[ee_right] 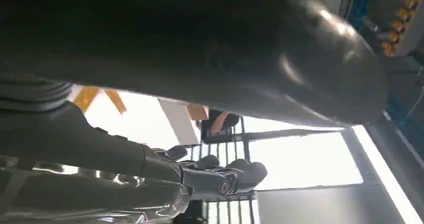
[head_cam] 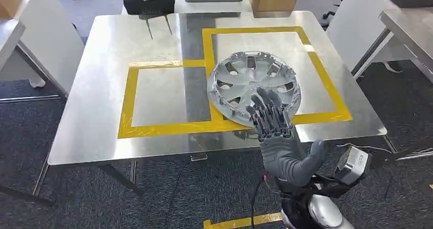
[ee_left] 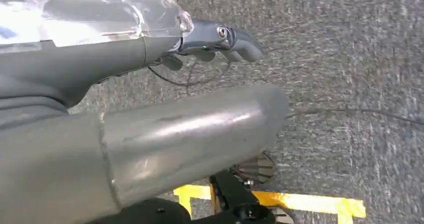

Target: Take the parts from the cabinet and place them on the table.

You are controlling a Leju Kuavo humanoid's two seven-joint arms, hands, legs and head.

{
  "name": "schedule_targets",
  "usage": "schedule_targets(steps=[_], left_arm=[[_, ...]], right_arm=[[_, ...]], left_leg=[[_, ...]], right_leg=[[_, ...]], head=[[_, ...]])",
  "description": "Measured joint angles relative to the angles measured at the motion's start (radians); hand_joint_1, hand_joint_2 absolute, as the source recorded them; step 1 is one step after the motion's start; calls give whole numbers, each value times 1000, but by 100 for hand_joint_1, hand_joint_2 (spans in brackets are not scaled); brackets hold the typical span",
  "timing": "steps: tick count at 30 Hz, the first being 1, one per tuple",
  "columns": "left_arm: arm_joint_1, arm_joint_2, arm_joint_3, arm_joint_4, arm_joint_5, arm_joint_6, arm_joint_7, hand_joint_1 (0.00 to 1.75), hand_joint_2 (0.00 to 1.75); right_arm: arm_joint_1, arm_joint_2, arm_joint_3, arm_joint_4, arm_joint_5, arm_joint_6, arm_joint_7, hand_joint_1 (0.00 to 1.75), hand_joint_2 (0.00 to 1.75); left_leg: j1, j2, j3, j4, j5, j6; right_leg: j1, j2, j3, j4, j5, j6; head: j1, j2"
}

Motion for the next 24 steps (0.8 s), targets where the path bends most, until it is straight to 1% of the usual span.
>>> schedule_targets(steps=[3,4,7,9,10,11,12,13,14,15,16,17,18,19,20,21,22,23,24], left_arm=[[0,5,5,0,-2,0,5,0,0],[0,6,11,0,-3,0,7,0,0],[0,11,17,0,-20,0,13,0,0],[0,14,18,0,-29,0,6,0,0],[0,15,18,0,-31,0,2,0,0],[-1,15,18,0,-33,0,-3,0,0],[-2,15,19,0,-35,0,-6,0,0],[-2,16,19,0,-37,0,-10,0,0],[-1,16,22,0,-37,0,-10,0,0],[-1,17,24,0,-38,0,-10,0,0],[0,17,25,0,-39,0,-9,0,0],[0,18,25,0,-39,1,-4,0,0],[1,18,25,0,-40,1,0,0,0],[0,18,26,0,-41,1,2,0,0],[0,18,27,0,-42,1,6,0,0],[-1,18,30,0,-42,1,6,0,0],[-2,16,31,0,-43,1,7,0,0],[-3,17,32,0,-43,1,8,0,0],[-3,17,34,0,-43,2,8,0,0]], right_arm=[[42,5,-5,13,-8,1,-3,0,0],[51,6,-7,16,-8,0,-3,0,0],[66,20,-12,27,-3,-13,-3,0,0],[68,29,-11,32,32,-37,0,0,0],[68,32,-11,33,50,-51,8,0,0],[68,34,-11,34,59,-60,14,0,0],[68,34,-12,36,61,-68,18,0,0],[68,34,-13,38,61,-73,19,0,0],[69,34,-16,41,58,-78,20,0,0],[71,35,-20,46,55,-79,21,0,0],[74,35,-21,50,50,-79,21,0,0],[77,35,-21,54,47,-79,21,0,0],[80,36,-22,58,45,-79,20,0,0],[81,36,-24,63,44,-79,19,0,0],[81,37,-27,67,43,-79,18,0,0],[80,37,-29,70,41,-78,16,0,0],[80,38,-29,74,39,-78,15,0,0],[81,38,-29,76,39,-78,14,0,0],[81,38,-29,79,39,-78,13,0,0]], left_leg=[[0,8,1,0,-1,1],[-4,10,1,2,-2,3],[-5,14,1,2,-2,4],[-8,16,1,2,0,6],[-9,16,2,3,5,11],[-5,17,4,-8,15,17],[-1,19,8,-16,23,23],[0,19,6,-20,26,25],[0,21,4,-20,28,29],[-2,21,1,-19,30,29],[-3,22,-1,-19,31,28],[-5,22,-2,-19,32,27],[-6,22,-2,-18,32,27],[-8,21,-1,-18,32,26],[-10,20,1,-18,32,26],[-11,19,1,-18,31,25],[-13,18,-5,-18,34,18],[-10,16,-8,-16,38,12],[-7,15,-11,-16,43,3]], right_leg=[[0,4,0,0,0,0],[-1,5,1,-3,4,4],[-5,9,0,-3,6,8],[-8,11,0,-4,9,12],[-9,12,1,-6,16,17],[-7,13,-1,-5,16,20],[-8,14,-6,3,-4,22],[-10,14,-19,40,-40,25],[-11,13,-43,109,-85,26],[-11,13,-73,190,-123,28],[-10,13,-97,253,-146,28],[-10,13,-106,283,-146,27],[-10,13,-94,268,-120,24],[-10,13,-61,208,-75,18],[-9,14,-17,123,-29,9],[-5,17,21,42,-1,-3],[-2,17,45,19,-20,-11],[3,15,45,-1,-12,-13],[6,15,41,-2,-10,-15]], head=[[-1,0],[0,0],[-7,0],[-8,0],[-10,0],[-13,0],[-12,0],[-3,0],[3,0],[6,0],[7,0],[9,0],[10,0],[11,0],[13,0],[14,0],[9,0],[4,0],[5,0]])
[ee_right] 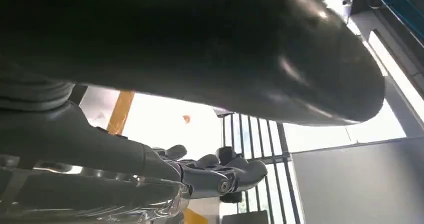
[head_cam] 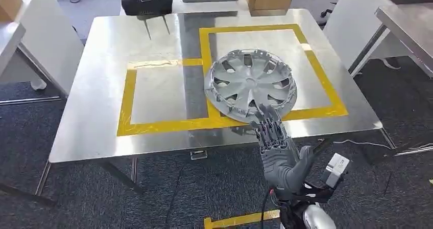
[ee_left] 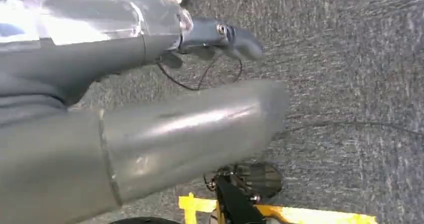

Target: Take the parts from the cabinet and place them on the table.

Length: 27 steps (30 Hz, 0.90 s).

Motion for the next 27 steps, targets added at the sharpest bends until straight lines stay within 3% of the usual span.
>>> schedule_targets(steps=[2,3,4,5,6,7,8,9,10,12,13,14,16,18,19,21,22,23,24,25,27], left_arm=[[1,0,5,0,-3,0,1,0,0],[0,3,8,0,-3,0,0,0,0],[0,3,8,0,-4,1,0,0,0],[0,4,9,0,-4,1,0,0,0],[0,5,9,0,-4,1,0,0,0],[0,6,10,0,-4,1,0,0,0],[1,6,10,0,-4,1,0,0,0],[1,7,11,0,-4,1,0,0,0],[1,8,11,0,-4,1,0,0,0],[0,11,13,0,-4,1,0,0,0],[-2,10,13,0,-4,1,0,0,0],[-2,10,13,0,-4,1,0,0,0],[-1,11,13,0,-4,1,0,0,0],[-2,11,14,0,-4,1,0,0,0],[-4,13,14,0,-4,1,0,0,0],[-4,12,14,0,-5,1,0,0,0],[-3,12,15,0,-6,1,0,0,0],[-3,12,15,0,-9,1,0,0,0],[-3,12,15,0,-11,1,0,0,0],[-3,12,15,0,-14,1,0,0,0],[-3,13,15,0,-15,1,0,0,0]], right_arm=[[-2,0,-2,6,0,0,-2,0,0],[-5,3,-2,7,0,2,-3,0,0],[-4,8,-2,10,0,3,-3,0,0],[-6,10,-4,13,0,3,-5,0,0],[-7,12,-5,16,0,3,-5,0,0],[-6,15,-6,20,-1,3,-5,0,0],[-6,15,-5,23,0,3,-5,0,0],[-6,17,-5,26,0,3,-5,0,0],[-6,17,-6,29,-1,3,-5,0,0],[-6,20,-6,32,-1,3,-5,0,0],[-7,20,-7,32,-1,3,-5,0,0],[-7,20,-7,32,-1,3,-4,0,0],[-10,21,-7,34,0,5,-5,0,0],[-8,22,-8,37,0,5,-5,0,0],[-7,23,-9,37,-1,4,-5,0,0],[-7,24,-15,37,-3,-1,-7,0,0],[-7,24,-19,39,-7,-6,-8,0,0],[-5,24,-24,43,-18,-16,-9,0,0],[0,24,-27,49,-29,-22,-13,0,0],[3,24,-33,57,-38,-23,-19,0,0],[3,25,-45,68,-58,-24,-30,0,0]], left_leg=[[2,0,-3,-3,5,-10],[2,-3,-10,7,-13,-14],[0,-2,-16,23,-35,-23],[5,-2,-37,81,-85,-30],[10,-3,-65,159,-131,-36],[15,-3,-90,228,-163,-41],[19,-3,-100,266,-171,-46],[23,-2,-92,262,-158,-50],[28,-1,-60,215,-122,-55],[38,2,42,48,-42,-67],[34,0,68,-7,-68,-75],[29,-7,65,-4,-49,-53],[27,-6,47,2,-45,-43],[30,-3,33,-4,-27,-18],[28,-4,22,-3,-16,-10],[23,-3,-5,-2,5,1],[19,-2,-20,-2,17,3],[14,-2,-35,0,28,5],[8,-2,-50,0,39,7],[2,-2,-63,0,49,9],[-14,-3,-89,0,69,12]], right_leg=[[1,-2,2,-15,6,-10],[-10,-10,9,-42,11,-11],[-10,-9,9,-50,19,-15],[-11,-11,5,-52,25,-22],[-11,-12,-3,-50,29,-22],[-12,-15,-11,-46,32,-20],[-13,-16,-21,-42,36,-18],[-15,-17,-28,-37,40,-15],[-18,-18,-39,-31,43,-10],[-26,-17,-59,-14,49,1],[-24,-16,-68,-7,53,8],[-24,-15,-73,-4,58,15],[-25,-12,-76,-6,75,29],[-29,-8,-82,-7,80,39],[-29,-8,-92,14,32,43],[-27,-8,-119,138,-93,44],[-25,-8,-131,212,-140,43],[-24,-8,-135,268,-158,40],[-21,-8,-123,285,-142,34],[-17,-8,-97,265,-109,24],[-3,-6,-5,144,-40,-5]], head=[[3,0],[5,0],[-1,0],[-14,0],[-19,0],[-23,0],[-26,0],[-27,0],[-29,0],[-30,0],[-35,0],[-37,0],[-36,0],[-35,0],[-31,0],[-16,0],[-11,0],[-4,0],[1,0],[5,0],[17,0]])
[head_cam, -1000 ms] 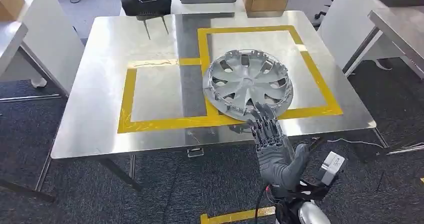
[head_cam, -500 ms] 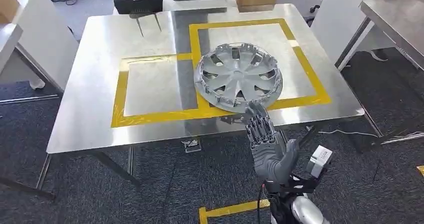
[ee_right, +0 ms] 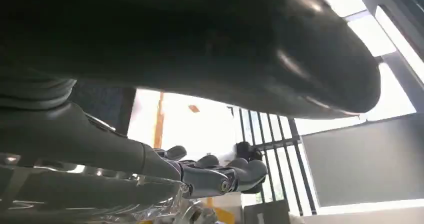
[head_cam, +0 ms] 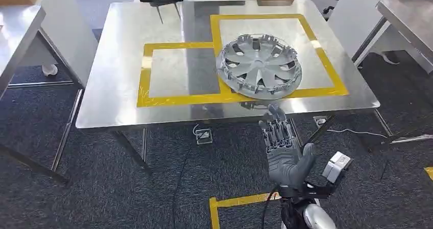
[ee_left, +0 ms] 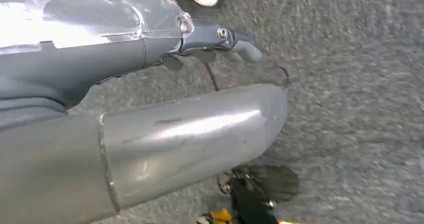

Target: Take the parts from the cabinet and place them on the table.

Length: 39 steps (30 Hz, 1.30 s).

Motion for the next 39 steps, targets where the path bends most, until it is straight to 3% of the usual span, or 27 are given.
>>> schedule_targets(steps=[1,2,3,5,6,7,8,10,11,12,14,15,16,17,18,21,22,25,27,28,30,31,32,36,37,38,39], left_arm=[[-1,-3,0,0,0,0,0,0,0],[-1,-10,0,0,-1,1,0,0,0],[-1,-8,1,0,-2,2,-1,0,0],[-1,-8,1,0,-5,3,-1,0,0],[1,-8,1,0,-8,4,-1,0,0],[0,-7,1,0,-9,6,-1,0,0],[0,-8,1,1,-10,8,0,0,0],[0,-7,1,1,-10,10,0,0,0],[0,-6,2,1,-10,11,0,0,0],[0,-5,2,1,-10,11,0,0,0],[-1,-4,8,1,-10,12,1,0,0],[-1,-4,11,1,-10,12,1,0,0],[-1,-5,16,1,-10,13,2,0,0],[-1,-5,19,1,-10,14,3,0,0],[0,-5,20,1,-10,16,3,0,0],[1,-6,26,1,-10,20,7,0,0],[0,-6,26,0,-10,23,10,0,0],[0,-7,33,0,-10,30,16,0,0],[1,-7,40,0,-10,31,20,0,0],[1,-8,42,0,-10,31,22,0,0],[1,-8,43,0,-10,32,23,0,0],[0,-8,43,0,-10,33,23,0,0],[-1,-8,43,0,-10,33,23,0,0],[-2,-9,44,0,-10,34,21,0,0],[-3,-11,44,1,-10,35,19,0,0],[-5,-9,44,1,-10,37,18,0,0],[-3,-9,44,1,-10,40,17,0,0]], right_arm=[[-1,0,-5,3,-8,0,-4,0,0],[-1,1,-14,12,-17,-2,-9,0,0],[-2,4,-24,26,-22,-2,-14,0,0],[0,4,-38,56,-42,2,-32,0,0],[1,5,-44,73,-55,7,-42,0,0],[-1,10,-50,94,-73,11,-49,0,0],[-2,14,-58,127,-96,15,-54,0,0],[-3,22,-74,200,-121,38,-77,0,0],[-3,26,-79,233,-125,45,-86,0,0],[-5,29,-82,265,-128,48,-88,0,0],[-9,37,-95,333,-143,49,-87,0,0],[-16,39,-98,371,-153,55,-87,0,0],[-29,43,-99,425,-168,67,-87,0,0],[-39,49,-103,465,-178,80,-91,0,0],[-51,54,-104,513,-189,97,-96,0,0],[-58,60,-106,630,-208,119,-106,0,0],[-60,64,-106,672,-216,127,-106,0,0],[-85,77,-105,801,-237,149,-103,0,0],[-89,89,-103,886,-248,166,-97,0,0],[-90,96,-102,929,-249,170,-91,0,0],[-96,105,-99,999,-250,174,-83,0,0],[-100,108,-98,1025,-251,175,-78,0,0],[-107,111,-97,1045,-251,175,-76,0,0],[-122,130,-95,1147,-238,166,-27,0,0],[-118,132,-92,1166,-234,162,-11,0,0],[-118,145,-89,1182,-228,160,-4,0,0],[-124,148,-87,1200,-225,156,6,0,0]], left_leg=[[2,0,-4,0,9,1],[-6,1,-9,1,18,-5],[3,3,-11,-1,28,-9],[12,5,-15,-8,47,-19],[4,1,-19,-7,52,-24],[5,0,-31,5,21,-30],[8,-1,-43,42,-39,-36],[21,-1,-72,173,-150,-51],[27,-1,-82,239,-173,-59],[33,0,-80,276,-158,-67],[42,0,-29,246,-71,-81],[48,-12,23,183,-43,-87],[58,-60,88,99,-55,-91],[60,-92,144,19,-101,-89],[58,-84,150,-12,-126,-74],[51,-51,141,-14,-113,-46],[55,-33,137,-16,-105,-36],[51,3,119,-15,-88,-25],[46,26,105,-14,-79,-26],[45,36,100,-14,-77,-26],[42,56,99,-14,-75,-29],[41,66,102,-14,-75,-30],[38,78,101,-14,-75,-33],[33,127,104,-16,-74,-55],[37,108,101,-14,-86,-63],[41,31,93,13,-110,-64],[41,5,63,79,-149,-63]], right_leg=[[13,1,56,-78,3,-22],[24,-5,107,-164,-27,-46],[28,-4,120,-194,-32,-38],[37,-4,113,-198,-17,-46],[28,-6,113,-233,-1,-50],[22,-15,110,-237,14,-39],[20,-11,97,-243,26,-46],[17,-13,68,-239,50,-42],[16,-15,48,-235,61,-39],[13,-18,30,-229,72,-33],[2,-11,-13,-208,86,-19],[-4,-5,-35,-192,92,-10],[-7,-1,-53,-174,94,-5],[-7,9,-75,-159,95,4],[-7,14,-83,-149,100,12],[-13,47,-90,-159,131,32],[-15,43,-100,-150,120,35],[-20,12,-167,35,-14,49],[-22,6,-191,144,-58,54],[-22,4,-171,131,-46,53],[-21,-8,-77,-8,17,44],[-18,-38,-20,-102,50,35],[-7,-87,5,-150,37,28],[5,-53,-2,-167,40,5],[-6,-45,5,-180,50,-6],[-3,-39,3,-183,54,-12],[-4,-26,0,-184,56,-18]], head=[[-1,0],[-11,0],[-17,0],[-7,0],[-1,0],[-2,0],[-10,0],[-27,0],[-31,0],[-34,0],[-35,0],[-37,0],[-40,0],[-48,0],[-47,0],[-47,0],[-47,0],[-24,0],[-18,0],[-15,0],[-6,0],[-2,0],[1,0],[-7,0],[-4,0],[-12,0],[-20,0]])
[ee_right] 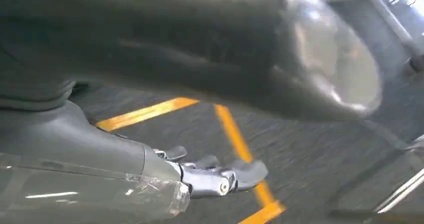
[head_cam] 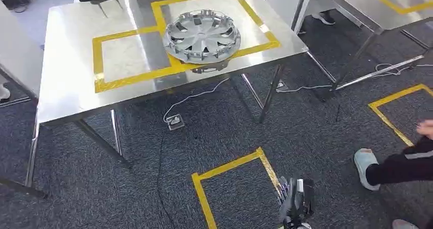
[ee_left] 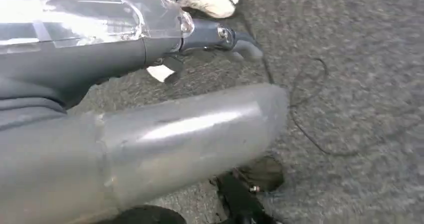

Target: Take the parts from the cabinet and place them on the table.

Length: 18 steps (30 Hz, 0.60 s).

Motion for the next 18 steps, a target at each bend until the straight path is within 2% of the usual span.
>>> schedule_targets(steps=[1,2,3,4,5,6,7,8,9,10,11,12,13,14,15,17,18], left_arm=[[2,1,0,0,0,2,0,0,0],[5,1,0,0,0,4,0,0,0],[6,2,0,0,0,8,0,0,0],[6,2,0,0,0,11,0,0,0],[6,2,0,0,0,12,0,0,0],[6,2,0,0,0,12,-1,0,0],[5,2,0,0,0,12,-2,0,0],[6,6,0,0,0,12,-2,0,0],[6,7,0,0,0,12,-3,0,0],[5,6,0,0,-1,13,-3,0,0],[7,6,0,0,-1,15,-2,0,0],[7,6,0,0,-1,17,-1,0,0],[6,7,0,0,-1,20,-2,0,0],[4,10,0,-1,-1,27,-5,0,0],[5,11,0,-1,-1,32,-10,0,0],[8,16,0,-1,0,39,-21,0,0],[7,19,0,-1,0,47,-29,0,0]], right_arm=[[-3,8,4,16,5,-4,18,0,0],[-3,13,10,33,11,-9,39,0,0],[1,19,18,51,19,-13,63,0,0],[6,24,24,70,27,-18,90,0,0],[11,30,32,84,32,-23,105,0,0],[15,35,40,94,37,-26,112,0,0],[17,39,45,100,40,-27,114,0,0],[18,47,50,109,40,-27,114,0,0],[13,49,55,119,41,-27,121,0,0],[10,50,61,128,44,-28,135,0,0],[11,51,69,135,48,-29,152,0,0],[13,51,73,143,49,-31,168,0,0],[16,53,80,151,50,-32,183,0,0],[19,60,90,156,51,-32,192,0,0],[14,60,95,159,52,-32,199,0,0],[4,65,106,164,54,-26,206,0,0],[4,68,116,168,55,-18,217,0,0]], left_leg=[[0,-10,-40,83,-38,0],[-1,-10,-79,162,-69,0],[-2,-9,-104,209,-75,0],[-2,-8,-108,208,-57,1],[-2,-8,-92,167,-19,4],[-2,-18,-59,90,33,9],[-1,-46,-20,1,82,15],[3,-119,2,-51,89,24],[8,-121,9,-72,86,20],[2,-105,10,-70,83,18],[-1,-96,12,-72,82,20],[-1,-80,13,-75,84,24],[10,-61,18,-86,89,32],[9,-45,22,-90,91,36],[8,-25,22,-91,91,37],[4,15,21,-91,89,37],[3,33,21,-90,87,37]], right_leg=[[1,14,-2,0,1,-2],[4,28,-3,1,1,-2],[7,39,-3,2,1,-3],[9,52,-3,4,1,-3],[11,64,-3,7,1,-4],[12,79,-2,10,0,-4],[12,91,-3,14,-2,-2],[9,102,-7,19,-4,1],[12,117,-15,29,-7,6],[6,129,-22,28,-3,13],[3,143,-26,26,-1,19],[2,159,-27,23,4,26],[4,163,-31,24,2,30],[9,107,-39,43,-16,37],[6,69,-65,99,-52,44],[-3,38,-139,249,-123,57],[-7,32,-168,311,-141,62]], head=[[-11,0],[-19,0],[-23,0],[-24,0],[-25,0],[-26,0],[-26,0],[-27,0],[-24,0],[-26,0],[-24,0],[-26,0],[-29,0],[-21,0],[-3,0],[3,0],[3,0]])
